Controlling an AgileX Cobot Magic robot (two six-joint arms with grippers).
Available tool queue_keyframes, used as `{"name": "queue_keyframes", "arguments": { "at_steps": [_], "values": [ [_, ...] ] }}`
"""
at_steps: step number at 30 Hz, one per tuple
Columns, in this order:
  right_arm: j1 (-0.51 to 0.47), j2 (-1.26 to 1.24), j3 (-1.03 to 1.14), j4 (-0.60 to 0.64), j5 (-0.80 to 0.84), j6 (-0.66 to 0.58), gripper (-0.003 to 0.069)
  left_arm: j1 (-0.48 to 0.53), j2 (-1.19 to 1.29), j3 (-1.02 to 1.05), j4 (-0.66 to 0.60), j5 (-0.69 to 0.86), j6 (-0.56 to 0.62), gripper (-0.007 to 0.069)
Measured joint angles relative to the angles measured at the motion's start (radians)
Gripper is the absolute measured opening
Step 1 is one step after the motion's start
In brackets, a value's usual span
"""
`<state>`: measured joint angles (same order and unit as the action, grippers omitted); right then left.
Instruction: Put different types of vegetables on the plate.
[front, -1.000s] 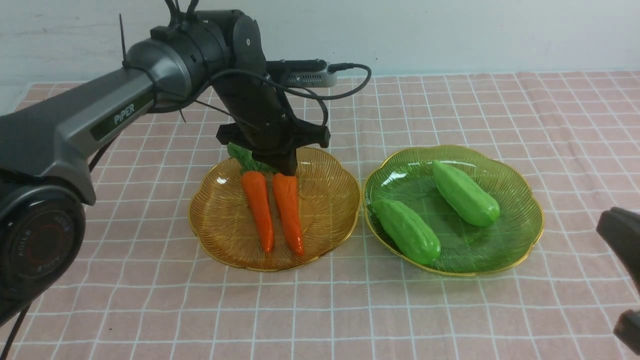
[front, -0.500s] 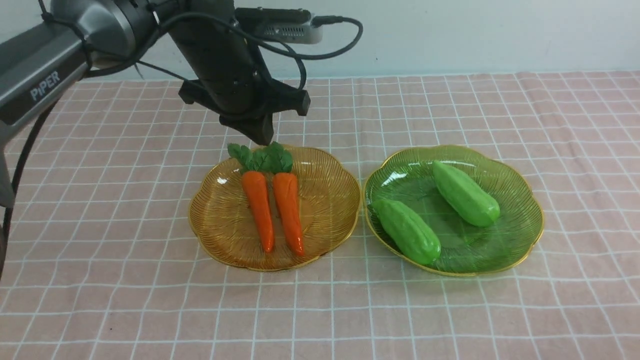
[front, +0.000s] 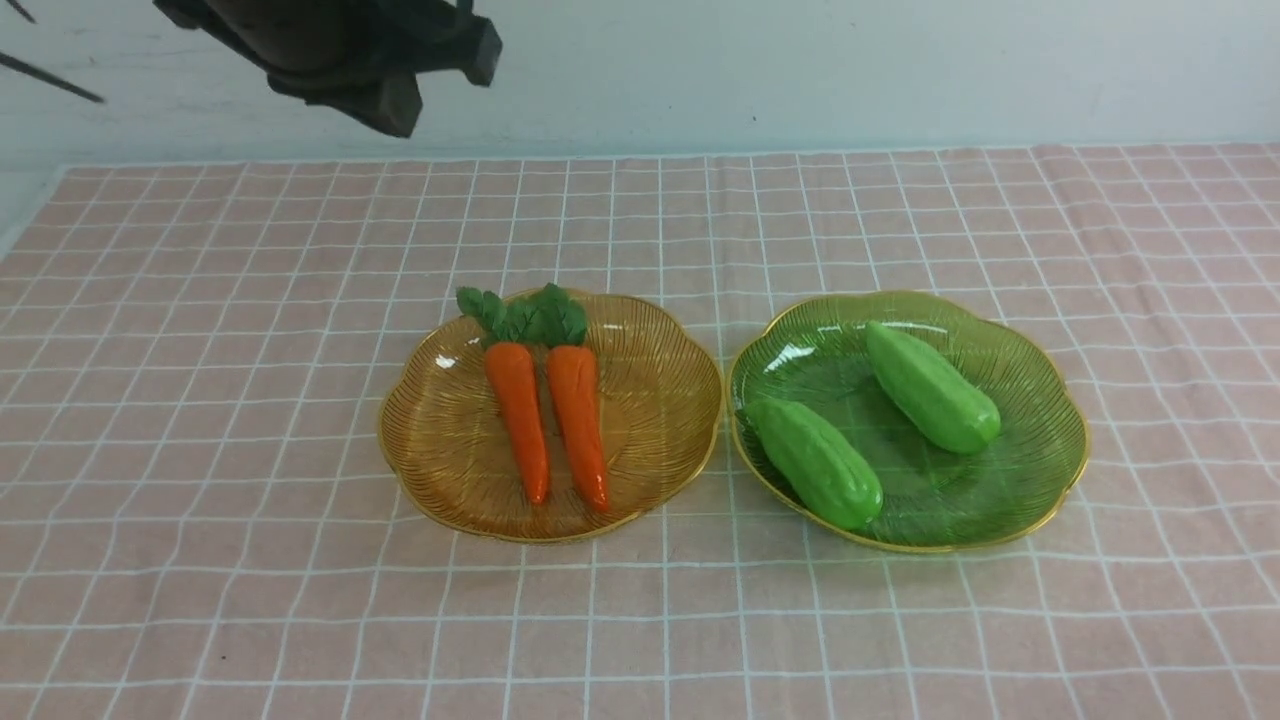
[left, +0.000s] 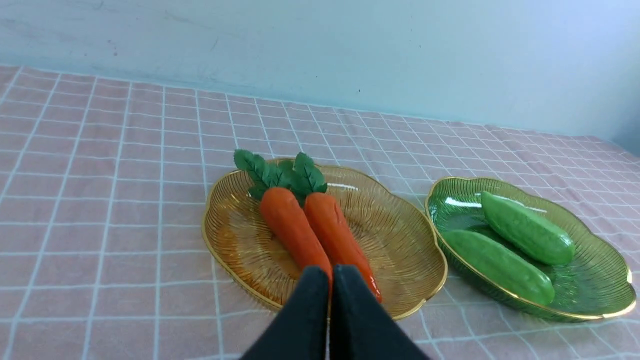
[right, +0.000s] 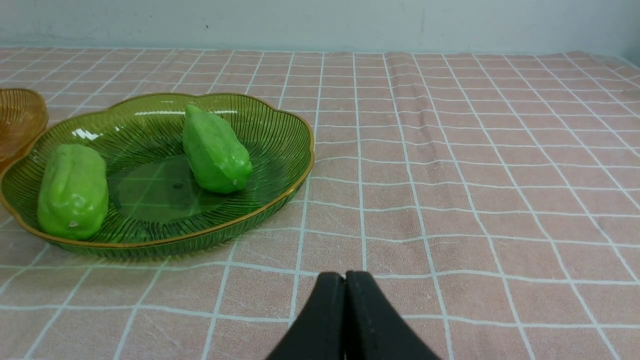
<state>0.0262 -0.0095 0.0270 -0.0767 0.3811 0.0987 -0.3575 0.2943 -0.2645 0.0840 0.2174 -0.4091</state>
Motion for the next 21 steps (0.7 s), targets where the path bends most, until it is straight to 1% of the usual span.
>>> {"name": "queue_keyframes", "arguments": {
  "at_steps": [2,7,14,18,21],
  "values": [
    [0.000,0.000,0.000,0.000,0.000,0.000,-0.0017,0.000,-0.047,0.056,0.000,-0.017,0.000,-0.0003],
    [0.000,0.000,0.000,0.000,0.000,0.000,-0.0017,0.000,-0.073,0.126,0.011,-0.017,0.001,-0.0003],
    [0.000,0.000,0.000,0.000,0.000,0.000,-0.0017,0.000,-0.073,0.146,0.058,-0.007,0.013,-0.0003],
    [0.000,0.000,0.000,0.000,0.000,0.000,-0.0017,0.000,-0.073,0.151,0.097,-0.006,0.043,-0.0003],
    [0.000,0.000,0.000,0.000,0.000,0.000,-0.0017,0.008,-0.083,0.172,0.100,-0.003,0.093,-0.0003]
  ]
}}
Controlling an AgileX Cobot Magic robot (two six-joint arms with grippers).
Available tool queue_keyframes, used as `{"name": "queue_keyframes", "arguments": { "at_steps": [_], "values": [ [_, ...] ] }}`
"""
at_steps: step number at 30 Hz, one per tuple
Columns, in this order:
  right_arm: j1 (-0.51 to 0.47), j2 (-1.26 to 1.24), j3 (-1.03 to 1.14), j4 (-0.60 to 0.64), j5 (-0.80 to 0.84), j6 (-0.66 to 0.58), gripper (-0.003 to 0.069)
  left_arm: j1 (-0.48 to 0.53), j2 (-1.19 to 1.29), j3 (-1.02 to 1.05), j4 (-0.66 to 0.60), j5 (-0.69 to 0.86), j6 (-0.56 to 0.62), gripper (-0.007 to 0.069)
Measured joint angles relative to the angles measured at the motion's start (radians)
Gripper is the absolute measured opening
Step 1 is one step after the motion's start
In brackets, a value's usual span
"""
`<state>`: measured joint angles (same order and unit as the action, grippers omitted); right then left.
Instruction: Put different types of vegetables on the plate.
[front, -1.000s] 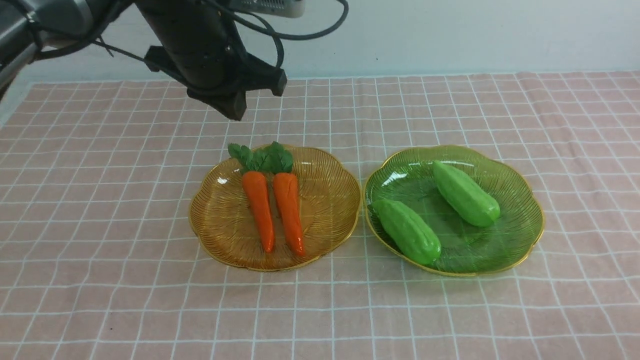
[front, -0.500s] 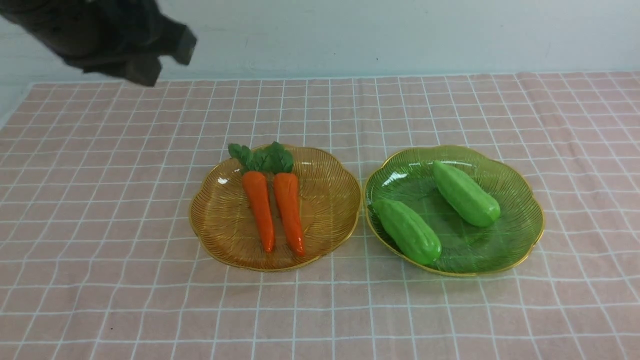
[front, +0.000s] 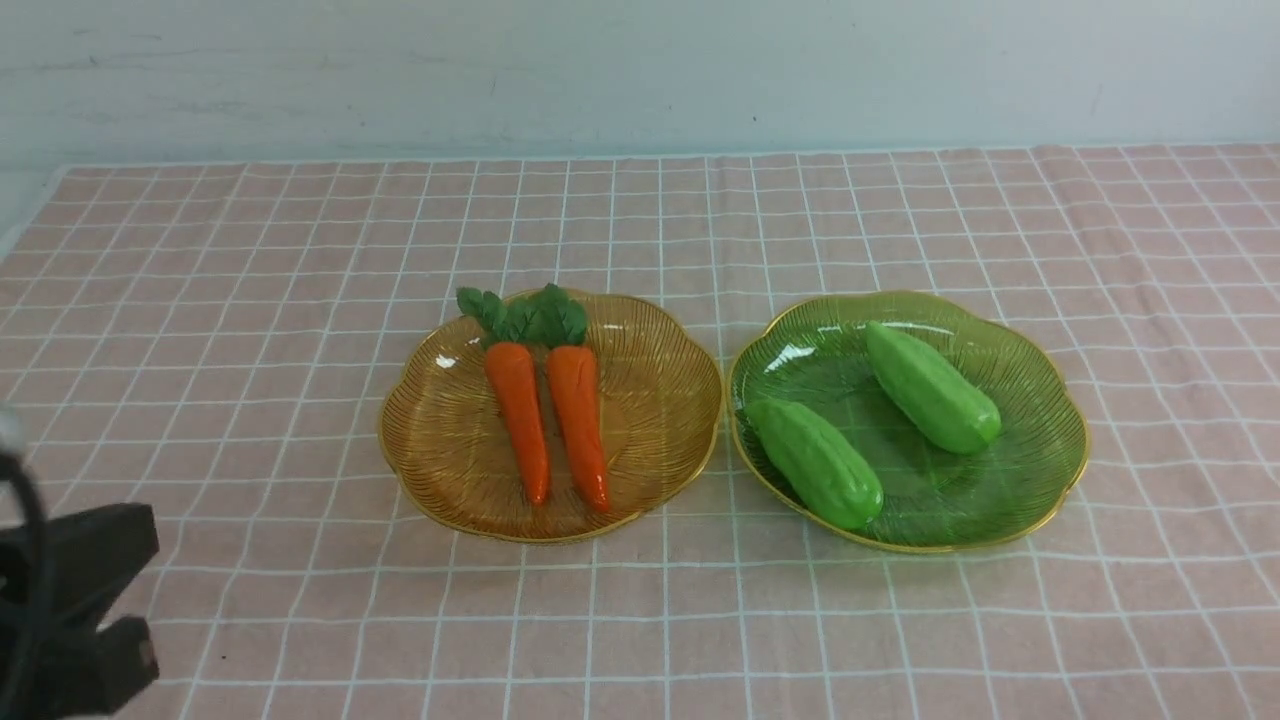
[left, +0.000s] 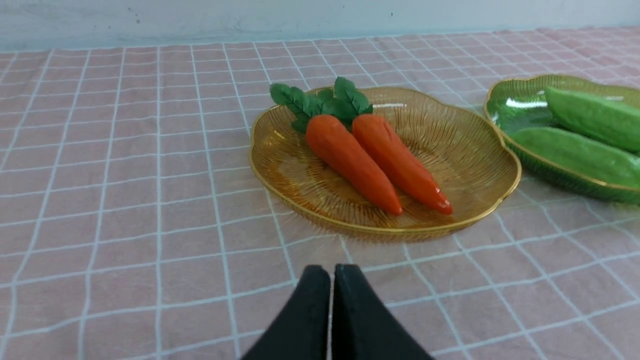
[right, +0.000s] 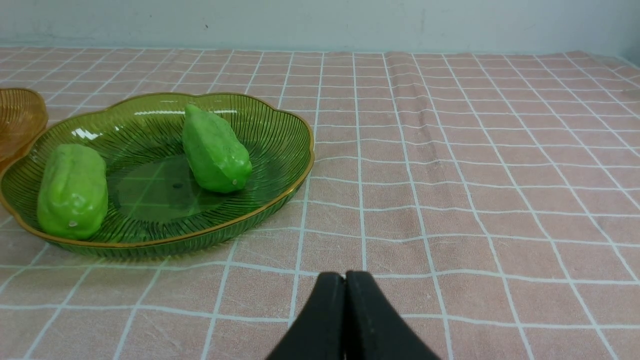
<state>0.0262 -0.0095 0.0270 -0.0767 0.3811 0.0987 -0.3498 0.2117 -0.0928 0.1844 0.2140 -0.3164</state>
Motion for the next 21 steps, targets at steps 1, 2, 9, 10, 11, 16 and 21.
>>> {"name": "queue_keyframes", "arguments": {
  "at_steps": [1,2,9,10,11,16,21],
  "values": [
    [0.000,0.000,0.000,0.000,0.000,0.000,-0.0017,0.009,-0.017,0.010,-0.009,0.005,0.025,-0.0003],
    [0.000,0.000,0.000,0.000,0.000,0.000,-0.0017,0.019,-0.031,0.017,-0.015,0.009,0.036,-0.0003],
    [0.000,0.000,0.000,0.000,0.000,0.000,-0.0017,0.186,-0.186,0.107,-0.086,0.025,0.156,-0.0003],
    [0.000,0.000,0.000,0.000,0.000,-0.001,-0.0017,0.223,-0.206,0.116,-0.094,0.028,0.170,-0.0003],
    [0.000,0.000,0.000,0.000,0.000,-0.003,-0.0017,0.258,-0.214,0.119,-0.099,0.040,0.177,-0.0003],
    [0.000,0.000,0.000,0.000,0.001,-0.003,-0.0017,0.333,-0.223,0.120,-0.114,0.084,0.194,-0.0003],
    [0.000,0.000,0.000,-0.001,0.001,-0.003,-0.0017,0.330,-0.224,0.121,-0.117,0.155,0.204,-0.0003]
  ]
}}
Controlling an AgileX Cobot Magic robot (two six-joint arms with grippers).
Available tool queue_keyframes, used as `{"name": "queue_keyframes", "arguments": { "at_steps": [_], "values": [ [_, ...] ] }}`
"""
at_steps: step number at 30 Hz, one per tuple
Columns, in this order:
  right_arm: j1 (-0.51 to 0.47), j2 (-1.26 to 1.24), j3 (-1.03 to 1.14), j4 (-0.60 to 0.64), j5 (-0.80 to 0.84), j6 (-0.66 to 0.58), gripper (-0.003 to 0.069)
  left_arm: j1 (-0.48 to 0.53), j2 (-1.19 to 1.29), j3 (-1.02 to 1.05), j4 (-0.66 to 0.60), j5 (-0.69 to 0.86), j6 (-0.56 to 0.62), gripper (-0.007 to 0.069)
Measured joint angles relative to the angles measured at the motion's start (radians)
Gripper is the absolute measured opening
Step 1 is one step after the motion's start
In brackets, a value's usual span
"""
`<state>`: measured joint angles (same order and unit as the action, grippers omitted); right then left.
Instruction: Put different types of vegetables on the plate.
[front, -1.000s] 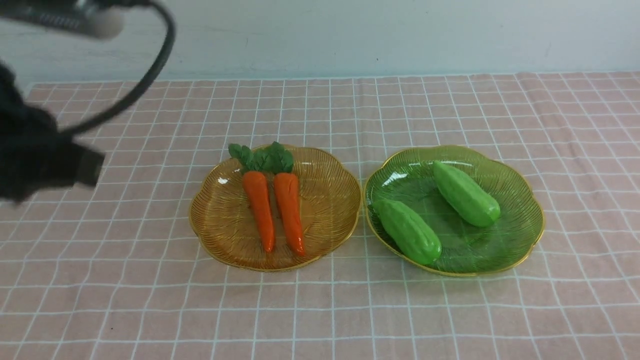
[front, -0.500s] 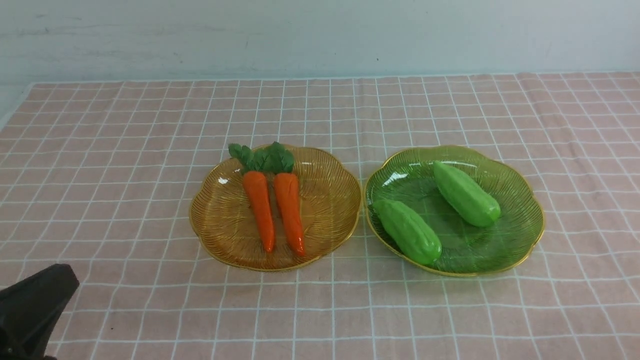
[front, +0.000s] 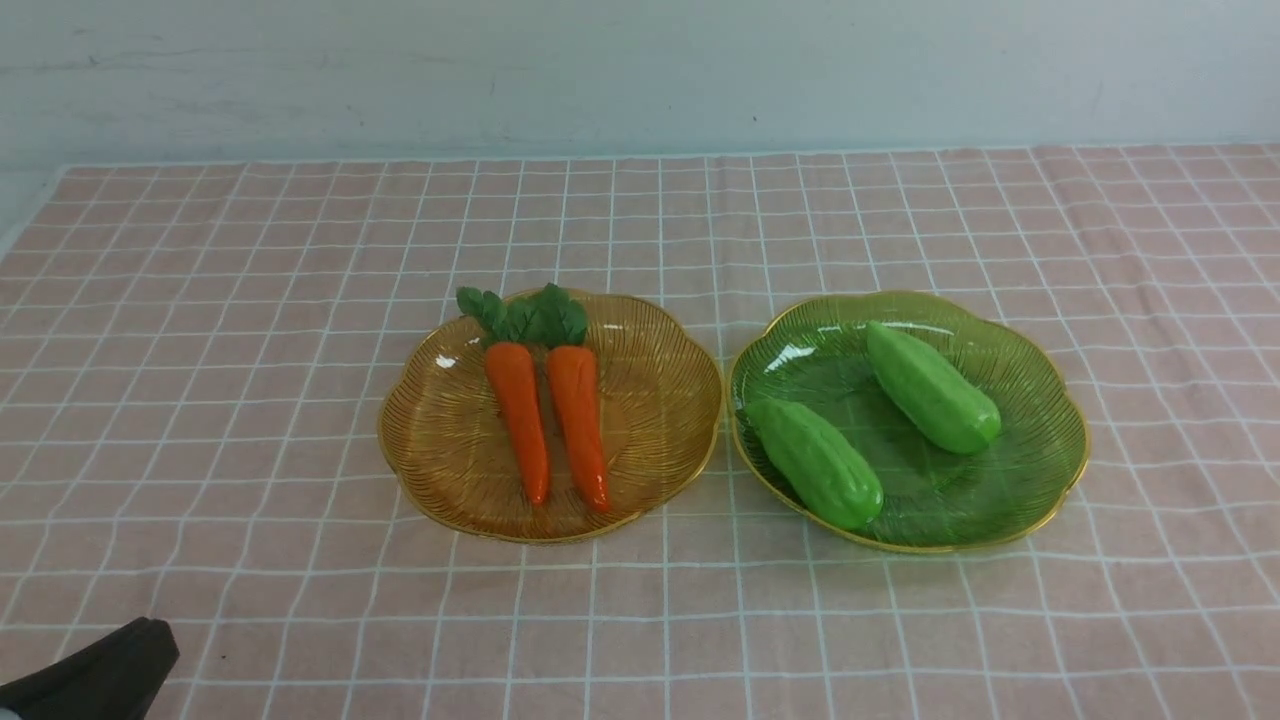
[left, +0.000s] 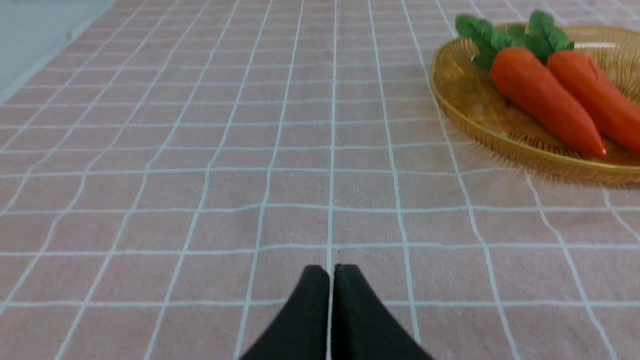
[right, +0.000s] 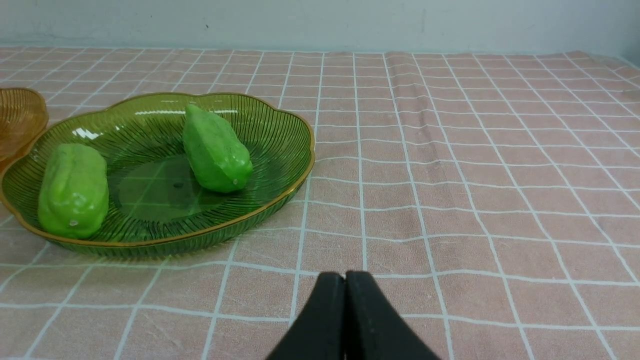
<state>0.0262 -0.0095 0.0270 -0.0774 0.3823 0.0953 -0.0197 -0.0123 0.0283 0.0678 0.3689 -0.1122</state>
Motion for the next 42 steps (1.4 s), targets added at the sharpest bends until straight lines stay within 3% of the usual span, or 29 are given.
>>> {"name": "queue_keyframes", "arguments": {
  "at_steps": [8,42],
  "values": [
    [0.000,0.000,0.000,0.000,0.000,-0.001,-0.0017,-0.003,0.000,0.000,-0.006,0.015,0.051,-0.0003],
    [0.000,0.000,0.000,0.000,0.000,-0.003,-0.0017,-0.003,0.000,0.000,-0.007,0.015,0.055,-0.0003]
  ]
}}
